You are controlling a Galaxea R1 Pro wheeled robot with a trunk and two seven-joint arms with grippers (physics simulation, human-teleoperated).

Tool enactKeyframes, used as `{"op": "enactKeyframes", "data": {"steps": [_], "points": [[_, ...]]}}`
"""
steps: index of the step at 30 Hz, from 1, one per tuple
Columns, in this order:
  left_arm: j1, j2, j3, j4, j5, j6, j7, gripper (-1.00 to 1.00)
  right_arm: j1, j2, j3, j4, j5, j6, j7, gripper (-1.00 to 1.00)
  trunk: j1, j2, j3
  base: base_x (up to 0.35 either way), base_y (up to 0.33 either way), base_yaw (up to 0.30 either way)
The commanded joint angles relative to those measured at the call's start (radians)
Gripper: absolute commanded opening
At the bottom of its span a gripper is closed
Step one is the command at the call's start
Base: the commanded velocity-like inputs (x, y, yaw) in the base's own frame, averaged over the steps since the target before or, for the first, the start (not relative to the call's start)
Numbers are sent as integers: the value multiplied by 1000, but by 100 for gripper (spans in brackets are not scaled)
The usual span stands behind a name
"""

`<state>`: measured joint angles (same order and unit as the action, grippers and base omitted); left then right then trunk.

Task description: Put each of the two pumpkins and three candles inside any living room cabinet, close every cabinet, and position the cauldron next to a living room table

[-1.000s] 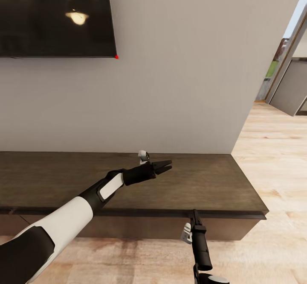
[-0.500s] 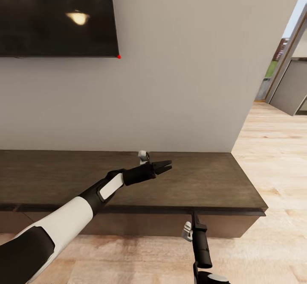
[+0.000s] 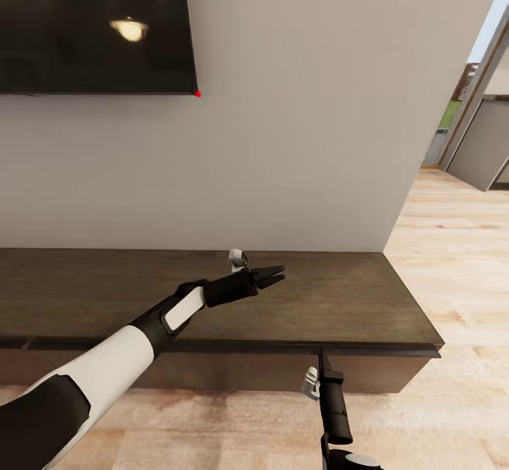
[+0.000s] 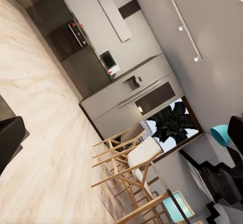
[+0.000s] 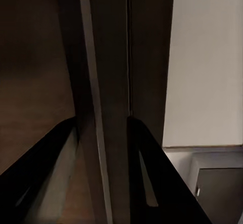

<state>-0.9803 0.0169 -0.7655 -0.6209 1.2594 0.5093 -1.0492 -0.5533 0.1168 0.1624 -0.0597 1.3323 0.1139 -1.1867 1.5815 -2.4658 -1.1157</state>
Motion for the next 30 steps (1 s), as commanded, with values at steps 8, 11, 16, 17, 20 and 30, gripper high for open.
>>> {"op": "enactKeyframes", "data": {"steps": [8, 11, 16, 17, 20, 30], "points": [[0, -1, 0, 1, 0, 0, 0, 100, -1, -6, 15, 5, 14, -21, 7, -100, 0, 0, 0, 0, 0, 0], [0, -2, 0, 1, 0, 0, 0, 100, -1, -4, 16, 7, 14, -22, 7, -100, 0, 0, 0, 0, 0, 0], [0, -2, 0, 1, 0, 0, 0, 100, -1, 0, 16, 9, 14, -23, 23, -100, 0, 0, 0, 0, 0, 0], [0, -2, 0, 1, 0, 0, 0, 100, -1, 1, 16, 9, 14, -24, 35, -100, 0, 0, 0, 0, 0, 0], [0, -3, 0, 1, 0, 0, 0, 100, -1, 1, 16, 9, 14, -50, 68, -100, 0, 0, 0, 0, 0, 0], [0, -5, 0, 1, 0, 0, 0, 100, 0, -2, 15, 9, 14, -66, 99, -100, 0, 0, 0, -104, 52, 0]]}}
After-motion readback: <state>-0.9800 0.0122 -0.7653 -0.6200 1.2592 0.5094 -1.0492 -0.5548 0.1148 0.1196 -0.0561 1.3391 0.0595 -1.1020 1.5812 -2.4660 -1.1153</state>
